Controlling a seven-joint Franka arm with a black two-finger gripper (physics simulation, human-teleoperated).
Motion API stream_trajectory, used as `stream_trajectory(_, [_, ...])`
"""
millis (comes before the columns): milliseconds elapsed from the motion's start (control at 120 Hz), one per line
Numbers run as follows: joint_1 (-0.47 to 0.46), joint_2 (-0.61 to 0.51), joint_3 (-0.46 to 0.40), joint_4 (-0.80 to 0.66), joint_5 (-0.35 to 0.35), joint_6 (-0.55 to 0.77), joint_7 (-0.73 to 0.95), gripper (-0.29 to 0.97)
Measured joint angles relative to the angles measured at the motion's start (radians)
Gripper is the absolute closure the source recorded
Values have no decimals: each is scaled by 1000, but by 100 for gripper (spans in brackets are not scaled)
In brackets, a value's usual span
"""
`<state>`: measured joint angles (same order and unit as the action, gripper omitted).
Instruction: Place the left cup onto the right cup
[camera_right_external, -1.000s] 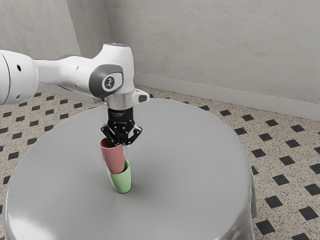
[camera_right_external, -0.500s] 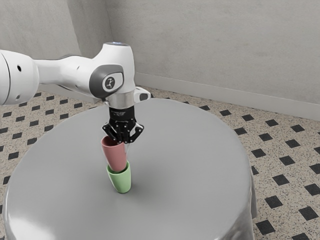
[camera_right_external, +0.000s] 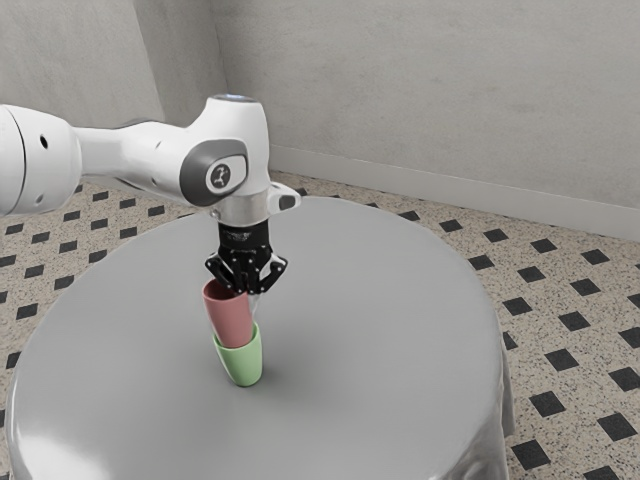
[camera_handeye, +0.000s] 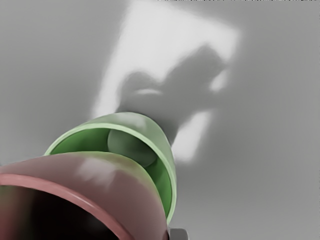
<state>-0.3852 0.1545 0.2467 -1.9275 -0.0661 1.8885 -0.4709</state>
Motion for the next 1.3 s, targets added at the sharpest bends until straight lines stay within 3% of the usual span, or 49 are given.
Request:
stream_trajectory(308, [-2,0,0,-4,-4,15,-3,77])
stream_trajectory(508, [-1,-1,0,-5,-9,19,-1,35])
stream_trajectory(717, [0,-4,0,-6,-10,20,0,14])
stream_trajectory(1058, [-3,-47,-1,11,13,10,2,4])
stream_trajectory(1300, [-7,-107,-18,172,72,-114,61,2])
